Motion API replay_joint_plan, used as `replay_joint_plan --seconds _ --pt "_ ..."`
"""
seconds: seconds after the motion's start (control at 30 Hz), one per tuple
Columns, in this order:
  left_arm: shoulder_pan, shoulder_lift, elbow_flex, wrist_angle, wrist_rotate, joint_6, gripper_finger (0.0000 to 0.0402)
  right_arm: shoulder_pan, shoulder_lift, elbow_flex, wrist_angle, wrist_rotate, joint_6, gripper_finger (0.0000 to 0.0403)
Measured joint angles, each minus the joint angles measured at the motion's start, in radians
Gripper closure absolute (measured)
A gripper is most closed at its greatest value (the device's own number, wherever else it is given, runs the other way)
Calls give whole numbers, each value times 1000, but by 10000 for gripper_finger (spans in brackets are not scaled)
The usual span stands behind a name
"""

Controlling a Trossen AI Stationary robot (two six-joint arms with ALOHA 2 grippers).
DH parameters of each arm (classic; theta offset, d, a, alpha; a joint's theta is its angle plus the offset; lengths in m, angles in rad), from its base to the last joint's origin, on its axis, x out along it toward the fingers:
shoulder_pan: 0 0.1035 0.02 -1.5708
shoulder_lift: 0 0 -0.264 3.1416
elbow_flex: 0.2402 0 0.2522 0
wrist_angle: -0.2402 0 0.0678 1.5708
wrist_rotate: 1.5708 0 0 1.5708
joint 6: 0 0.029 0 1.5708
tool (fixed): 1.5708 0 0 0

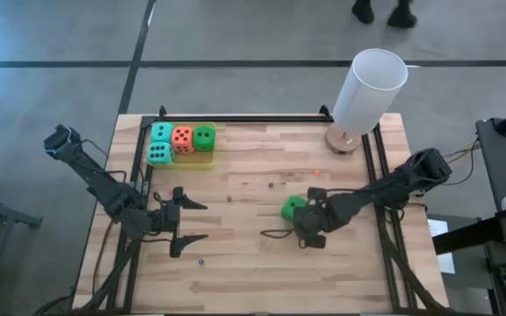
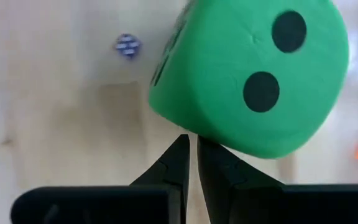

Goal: Pick & Place Dice
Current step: Put the green large die into the yellow container

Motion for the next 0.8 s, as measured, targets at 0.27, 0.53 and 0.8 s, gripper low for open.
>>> replay_joint_plan --seconds 0.27,0.53,0.8 --pt "0 0 0 0 0 0 7 -81 0 25 6 96 -107 374" --pt "0 0 0 0 0 0 10 -82 -63 40 -46 103 -76 374" --pt "0 0 0 0 0 0 7 -94 -73 24 -48 106 18 374"
